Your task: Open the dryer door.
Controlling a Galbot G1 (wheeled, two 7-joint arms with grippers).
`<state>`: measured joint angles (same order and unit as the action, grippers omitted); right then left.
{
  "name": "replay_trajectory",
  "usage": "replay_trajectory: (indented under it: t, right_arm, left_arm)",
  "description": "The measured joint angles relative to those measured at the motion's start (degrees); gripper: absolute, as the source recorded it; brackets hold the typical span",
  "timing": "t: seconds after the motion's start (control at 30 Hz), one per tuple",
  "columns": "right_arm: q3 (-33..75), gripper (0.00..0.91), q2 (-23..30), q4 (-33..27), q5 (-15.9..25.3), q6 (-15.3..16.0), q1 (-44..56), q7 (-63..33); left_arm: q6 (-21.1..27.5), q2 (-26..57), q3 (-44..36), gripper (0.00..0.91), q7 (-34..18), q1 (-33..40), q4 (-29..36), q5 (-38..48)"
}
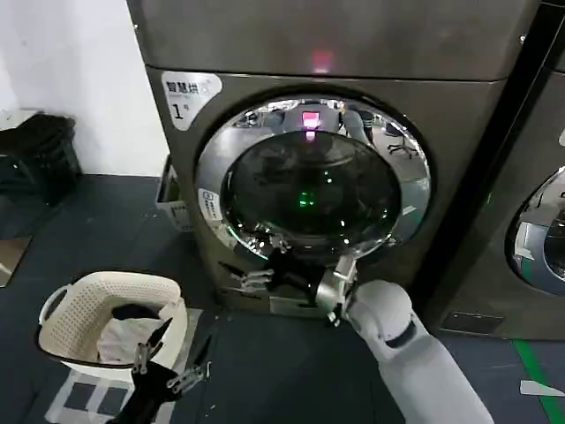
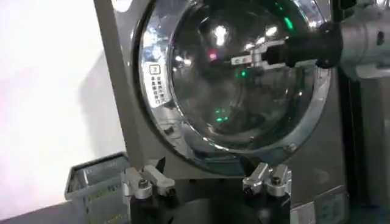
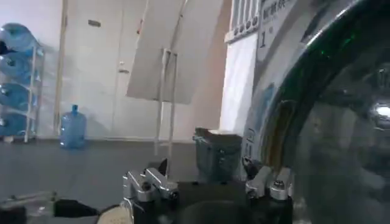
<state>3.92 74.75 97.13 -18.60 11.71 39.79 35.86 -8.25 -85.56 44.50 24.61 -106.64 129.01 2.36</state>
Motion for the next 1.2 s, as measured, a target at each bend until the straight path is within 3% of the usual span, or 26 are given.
replay_trajectory:
  t: [0.63,1.2]
  right_arm:
    - [-2.89,0.907,4.61,-11.15,1.66,-2.95,-7.59,-1.04]
    - [-3.53,0.907,9.47,-19.32,1.79,-3.62,-11.05,-1.18]
  left_arm:
    - [0.55,-0.64,1.07,0.907,0.22,-0.34,0.59,0.81]
    - [2.79,-0.58,1.25,0.907,1.18,0.19,0.65,0.57]
